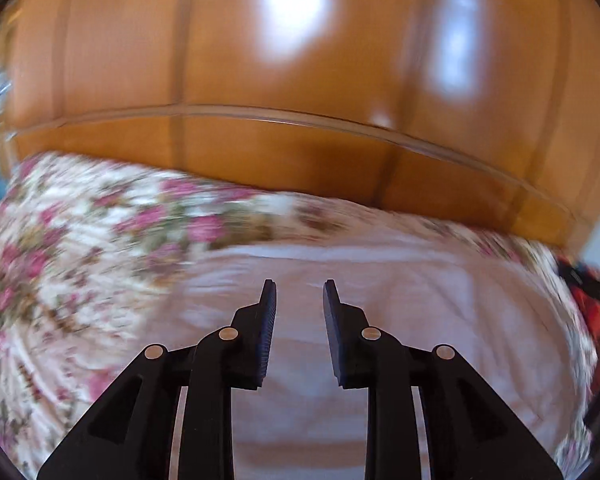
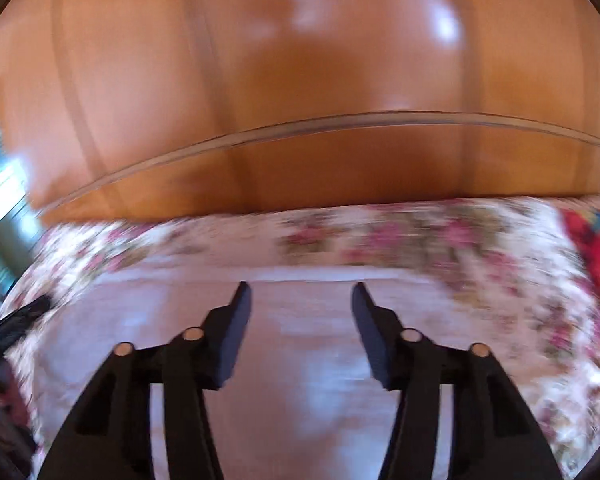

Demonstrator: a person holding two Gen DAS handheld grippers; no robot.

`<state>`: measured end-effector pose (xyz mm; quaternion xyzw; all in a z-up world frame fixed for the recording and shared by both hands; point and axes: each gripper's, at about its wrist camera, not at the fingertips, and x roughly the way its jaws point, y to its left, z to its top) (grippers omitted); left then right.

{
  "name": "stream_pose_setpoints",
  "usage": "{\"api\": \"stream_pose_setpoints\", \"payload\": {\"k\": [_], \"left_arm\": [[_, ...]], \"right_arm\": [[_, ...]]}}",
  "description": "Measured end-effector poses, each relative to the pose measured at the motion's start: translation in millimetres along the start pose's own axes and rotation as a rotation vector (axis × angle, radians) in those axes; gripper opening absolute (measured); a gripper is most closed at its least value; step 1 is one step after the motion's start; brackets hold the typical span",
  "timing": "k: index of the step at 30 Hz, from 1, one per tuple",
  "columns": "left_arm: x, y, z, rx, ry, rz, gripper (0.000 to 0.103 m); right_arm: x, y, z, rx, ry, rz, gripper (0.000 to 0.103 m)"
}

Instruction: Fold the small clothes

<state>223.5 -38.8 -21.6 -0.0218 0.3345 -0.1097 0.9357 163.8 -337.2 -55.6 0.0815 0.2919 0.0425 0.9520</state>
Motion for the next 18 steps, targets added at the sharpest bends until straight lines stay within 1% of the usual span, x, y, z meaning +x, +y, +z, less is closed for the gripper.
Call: {"api": "stream_pose_setpoints", "payload": {"k": [2, 3, 4, 6, 7, 8, 9, 12, 14, 16, 18], "left_arm": [[5, -28, -6, 0.092, 0.001, 0.002, 0.023], [9, -45, -10, 0.153, 0.007, 0.008, 0.023], [13, -55, -13, 0.193, 0.016, 0.014, 0.023], [28, -73, -18, 0.271, 0.06, 0.052, 0.023], [37, -76, -20, 0.287, 0.075, 0.073, 0.023], [43, -75, -21, 0.284, 0.078, 0.084, 0.023], [50, -70, -22, 0.256, 0.08, 0.084, 0.023], [56, -48, -28, 0.144, 0.066, 0.042, 0.023], [58, -37, -30, 0.1, 0.072, 0.015, 0.023], [55, -40, -28, 0.099, 0.103, 0.011, 0.023], [52, -44, -15, 0.095, 0.125, -0.006, 0.024]], "right_arm": [[25, 31, -2, -0.097, 0.102, 0.027, 0.017], [40, 46, -5, -0.142, 0.147, 0.035, 0.016], [53, 57, -6, -0.182, 0.177, 0.024, 0.016], [75, 69, -6, -0.234, 0.207, -0.021, 0.014], [88, 71, -2, -0.238, 0.218, -0.039, 0.012], [98, 70, 2, -0.231, 0.225, -0.05, 0.009], [107, 68, 7, -0.218, 0.23, -0.055, 0.009], [128, 58, 12, -0.187, 0.216, -0.041, 0.007], [131, 54, 9, -0.177, 0.19, -0.038, 0.006], [130, 53, 1, -0.168, 0.141, -0.039, 0.006], [126, 53, -7, -0.178, 0.095, -0.042, 0.008]]}}
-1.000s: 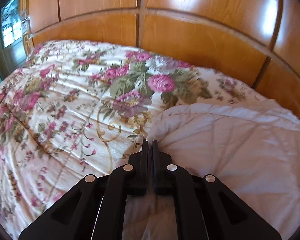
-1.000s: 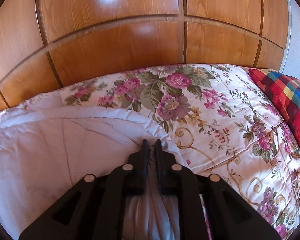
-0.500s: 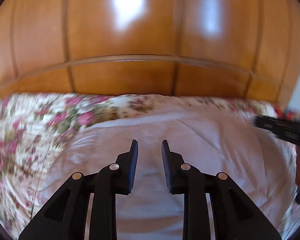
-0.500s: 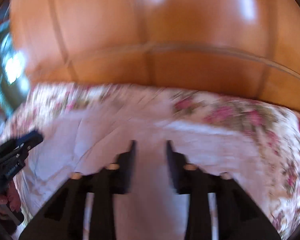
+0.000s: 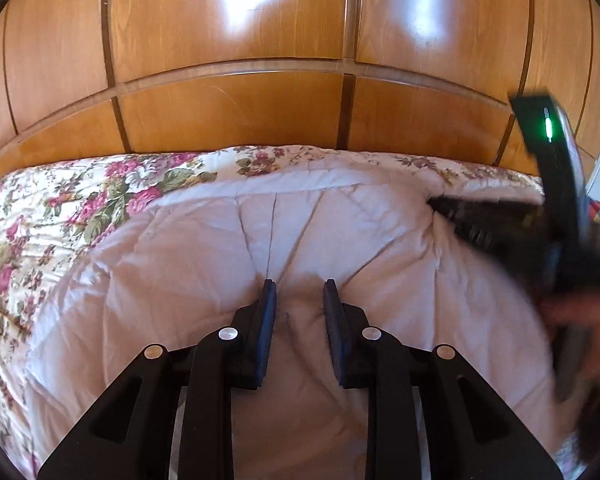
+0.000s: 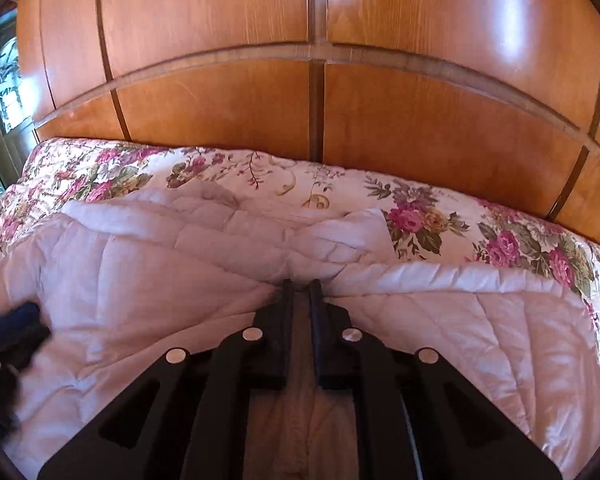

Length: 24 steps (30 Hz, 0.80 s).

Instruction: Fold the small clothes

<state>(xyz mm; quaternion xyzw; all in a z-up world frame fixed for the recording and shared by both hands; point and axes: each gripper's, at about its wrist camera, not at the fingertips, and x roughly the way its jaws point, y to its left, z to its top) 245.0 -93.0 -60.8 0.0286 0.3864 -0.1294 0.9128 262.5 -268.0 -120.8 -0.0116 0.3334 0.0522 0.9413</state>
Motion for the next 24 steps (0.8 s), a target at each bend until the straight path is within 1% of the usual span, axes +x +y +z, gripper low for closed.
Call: {"api": "stream_pose_setpoints", "payload": {"k": [1, 2, 3, 4, 5, 6, 7, 8, 9, 10, 11, 12, 13, 14, 16, 19, 21, 24], "left_arm": [[-1, -2, 7, 0.011, 0.003, 0.003, 0.026], [1, -5, 13, 0.035, 0.001, 0.03, 0.033], [5, -7, 22, 0.076, -0.006, 0.079, 0.043], [12, -5, 27, 0.106, -0.004, 0.107, 0.046], [20, 0, 31, 0.124, 0.011, 0.129, 0.046], [27, 9, 34, 0.114, 0.031, 0.157, 0.046], [31, 21, 35, 0.083, 0.036, 0.16, 0.046], [34, 33, 35, 0.047, 0.038, 0.151, 0.046], [37, 47, 33, 0.003, 0.038, 0.146, 0.048], [40, 56, 32, -0.026, 0.036, 0.147, 0.056], [42, 63, 29, -0.055, 0.031, 0.137, 0.061], [47, 73, 24, -0.096, 0.02, 0.096, 0.063], [50, 77, 23, -0.114, 0.016, 0.074, 0.064], [53, 81, 19, -0.135, 0.007, 0.044, 0.065], [56, 79, 16, -0.139, -0.012, 0.028, 0.066], [65, 79, 14, -0.144, -0.015, 0.004, 0.068], [68, 81, 13, -0.161, -0.011, -0.016, 0.069], [65, 81, 11, -0.164, -0.019, -0.021, 0.069]], "right_arm": [[-2, 0, -1, 0.003, -0.009, 0.003, 0.008], [-6, -3, -1, 0.014, -0.019, 0.011, 0.01], [-10, -5, 0, 0.03, -0.03, 0.024, 0.013], [-18, -8, 0, 0.047, -0.042, 0.043, 0.026], [-27, -12, 0, 0.069, -0.062, 0.074, 0.04], [-40, -17, -1, 0.088, -0.09, 0.092, 0.047], [-49, -21, -1, 0.097, -0.111, 0.091, 0.049], [-57, -26, -2, 0.1, -0.124, 0.08, 0.048], [-62, -34, -4, 0.101, -0.118, 0.043, 0.046], [-62, -39, -5, 0.105, -0.109, 0.009, 0.039], [-59, -49, -8, 0.121, -0.089, -0.03, 0.036], [-55, -57, -11, 0.144, -0.075, -0.039, 0.036], [-47, -72, -16, 0.203, -0.055, -0.028, 0.035], [-43, -83, -21, 0.256, -0.05, -0.005, 0.03], [-35, -101, -29, 0.347, -0.061, 0.035, 0.028], [-28, -107, -36, 0.386, -0.082, 0.055, 0.028], [-27, -107, -38, 0.386, -0.085, 0.05, 0.028], [-27, -107, -37, 0.387, -0.083, 0.053, 0.028]]}}
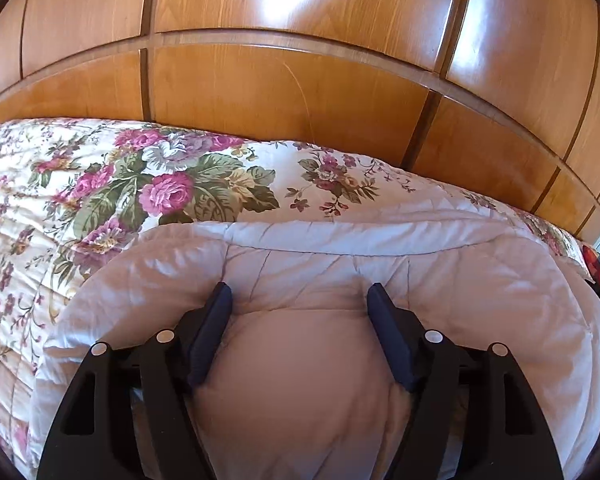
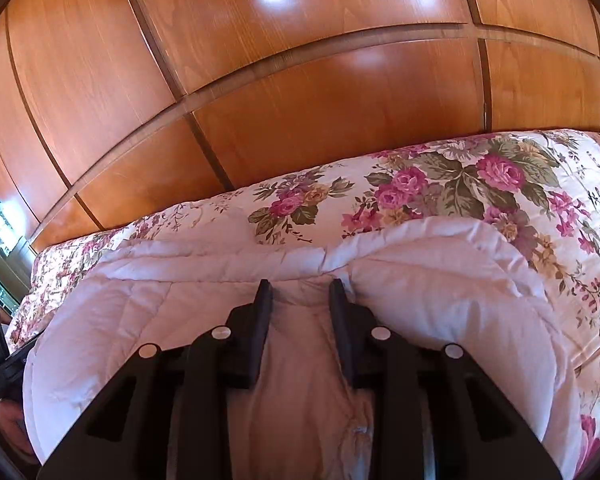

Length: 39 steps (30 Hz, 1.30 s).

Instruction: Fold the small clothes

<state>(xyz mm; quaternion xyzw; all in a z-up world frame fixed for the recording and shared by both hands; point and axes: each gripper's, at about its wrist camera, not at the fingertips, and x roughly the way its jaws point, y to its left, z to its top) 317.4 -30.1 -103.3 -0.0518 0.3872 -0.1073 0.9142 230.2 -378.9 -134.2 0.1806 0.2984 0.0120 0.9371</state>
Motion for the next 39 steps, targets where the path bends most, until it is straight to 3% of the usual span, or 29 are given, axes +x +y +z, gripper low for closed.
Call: {"api": "stream_pose_setpoints", "payload": {"k": [3, 7, 8, 15, 22, 26, 33, 39], "left_arm": [[-10, -1, 0, 0.004, 0.001, 0.02, 0.07], [-50, -4, -11, 0.012, -0.045, 0.053, 0.076], [-61, -4, -16, 0.012, -0.062, 0.039, 0.077], [-110, -7, -62, 0.038, -0.09, 0.03, 0.077], [-127, -7, -98, -0.009, -0.057, 0.015, 0.077], [-136, -8, -111, -0.016, -0.051, 0.011, 0.077], [-149, -14, -133, 0.024, -0.058, 0.026, 0.081], [-156, -15, -146, 0.033, -0.066, 0.027, 0.082]], "right_arm": [[-2, 6, 1, -0.023, 0.008, -0.036, 0.032], [-22, 25, -1, -0.079, 0.004, -0.168, 0.055], [-30, 29, -3, -0.083, -0.007, -0.178, 0.056], [-72, 50, -25, -0.084, 0.007, -0.182, 0.07], [-100, 57, -55, -0.076, 0.019, -0.212, 0.084], [-110, 62, -74, -0.088, 0.031, -0.206, 0.099], [-129, 62, -105, -0.066, 0.053, -0.167, 0.101], [-165, 44, -126, -0.002, 0.007, -0.116, 0.101]]}}
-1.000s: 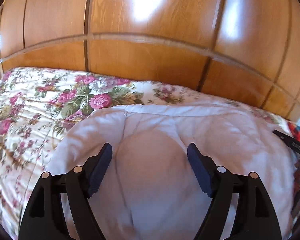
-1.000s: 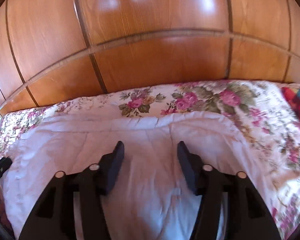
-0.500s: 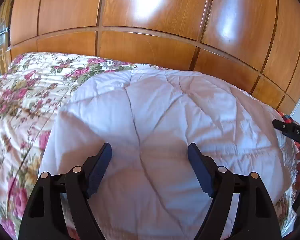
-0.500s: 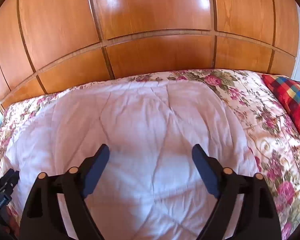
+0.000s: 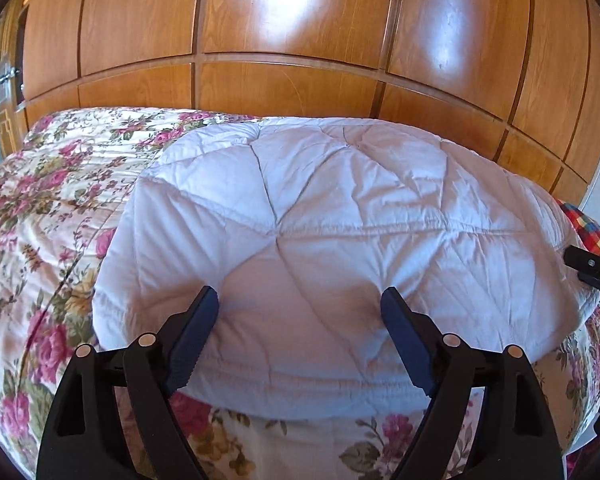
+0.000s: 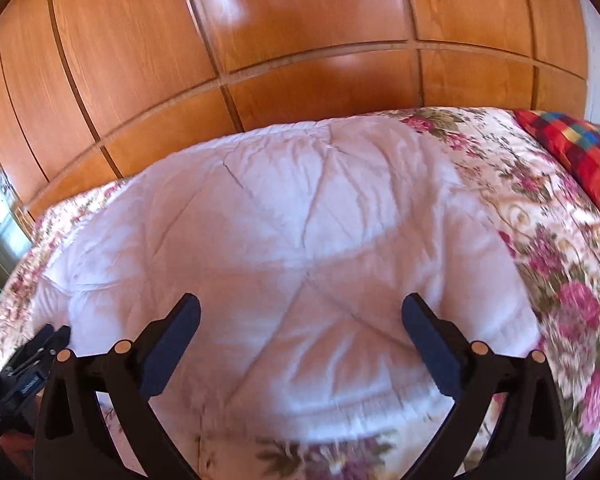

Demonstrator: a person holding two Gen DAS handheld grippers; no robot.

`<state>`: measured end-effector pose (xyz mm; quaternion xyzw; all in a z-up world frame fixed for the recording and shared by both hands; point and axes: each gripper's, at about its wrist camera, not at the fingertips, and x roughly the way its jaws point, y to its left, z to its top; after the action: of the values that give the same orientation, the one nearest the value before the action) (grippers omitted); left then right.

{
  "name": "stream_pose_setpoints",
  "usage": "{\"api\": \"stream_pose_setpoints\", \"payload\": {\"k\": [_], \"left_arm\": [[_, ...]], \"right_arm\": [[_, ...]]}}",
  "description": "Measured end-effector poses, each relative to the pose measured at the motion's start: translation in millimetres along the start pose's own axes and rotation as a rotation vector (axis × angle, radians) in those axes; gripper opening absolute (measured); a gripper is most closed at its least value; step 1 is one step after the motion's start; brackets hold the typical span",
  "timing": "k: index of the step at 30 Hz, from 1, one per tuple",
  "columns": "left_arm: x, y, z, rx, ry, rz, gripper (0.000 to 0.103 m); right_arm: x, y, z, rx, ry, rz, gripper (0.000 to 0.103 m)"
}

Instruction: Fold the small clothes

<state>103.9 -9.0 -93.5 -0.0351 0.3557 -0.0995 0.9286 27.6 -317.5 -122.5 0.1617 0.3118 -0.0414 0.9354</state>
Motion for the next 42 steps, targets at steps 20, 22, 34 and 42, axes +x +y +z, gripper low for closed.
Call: {"api": "stream_pose_setpoints", "payload": {"k": [20, 22, 34, 42], "left_arm": [[-38, 5, -16, -0.101, -0.042, -0.062, 0.082], [-40, 1, -17, -0.091, -0.049, -0.067, 0.082], [-41, -17, -15, -0.05, -0.03, -0.091, 0.082], [-34, -43, 11, -0.057, -0.046, -0.154, 0.053]], "right_arm": [[-38, -92, -43, 0.308, -0.007, -0.04, 0.096], [-31, -94, -45, 0.328, 0.012, -0.013, 0.089], [2, -109, -32, 0.53, -0.029, 0.179, 0.075], [29, -122, -20, 0.675, -0.042, 0.287, 0.048]]}}
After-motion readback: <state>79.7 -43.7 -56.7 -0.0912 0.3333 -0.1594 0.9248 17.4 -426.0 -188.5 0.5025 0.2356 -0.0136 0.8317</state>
